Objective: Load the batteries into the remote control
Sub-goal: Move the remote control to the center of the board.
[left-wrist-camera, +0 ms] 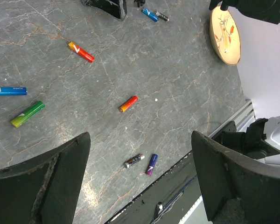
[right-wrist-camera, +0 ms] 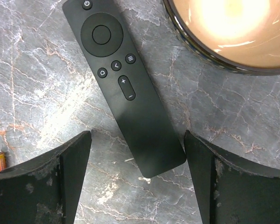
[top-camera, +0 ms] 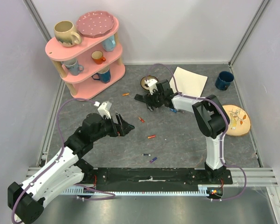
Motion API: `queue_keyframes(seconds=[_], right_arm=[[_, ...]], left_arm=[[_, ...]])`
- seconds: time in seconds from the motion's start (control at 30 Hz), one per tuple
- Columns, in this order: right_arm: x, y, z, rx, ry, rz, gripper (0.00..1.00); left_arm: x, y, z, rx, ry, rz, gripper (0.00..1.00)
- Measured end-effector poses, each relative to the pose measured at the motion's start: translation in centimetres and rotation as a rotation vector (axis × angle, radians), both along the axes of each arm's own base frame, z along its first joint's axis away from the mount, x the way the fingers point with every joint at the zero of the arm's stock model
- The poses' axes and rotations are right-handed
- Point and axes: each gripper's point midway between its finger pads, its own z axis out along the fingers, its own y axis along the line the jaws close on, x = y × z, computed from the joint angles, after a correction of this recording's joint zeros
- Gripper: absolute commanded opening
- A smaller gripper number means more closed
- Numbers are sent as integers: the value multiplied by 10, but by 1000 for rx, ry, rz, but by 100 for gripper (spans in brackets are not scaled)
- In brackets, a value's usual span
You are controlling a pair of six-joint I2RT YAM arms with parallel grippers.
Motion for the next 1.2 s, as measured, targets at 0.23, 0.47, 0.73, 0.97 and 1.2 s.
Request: queue_keyframes(seconds=[0.23, 0.47, 0.73, 0.97, 1.2], right_arm=[[-16, 6, 1, 27, 6, -4, 81], [-41, 18, 1, 25, 31, -9, 80], [-57, 19, 1, 14, 64, -82, 82], [-53, 14, 2, 20, 94, -183, 77], [-40, 19, 2, 2, 108, -217, 71]], left_arm=[[-2, 1, 3, -10, -14, 0, 93], [-4, 3, 1, -12, -16, 1, 93], [-5, 4, 4, -23, -24, 6, 92], [-6, 4, -3, -24, 5, 15, 92], [-5, 4, -5, -26, 18, 21, 92]])
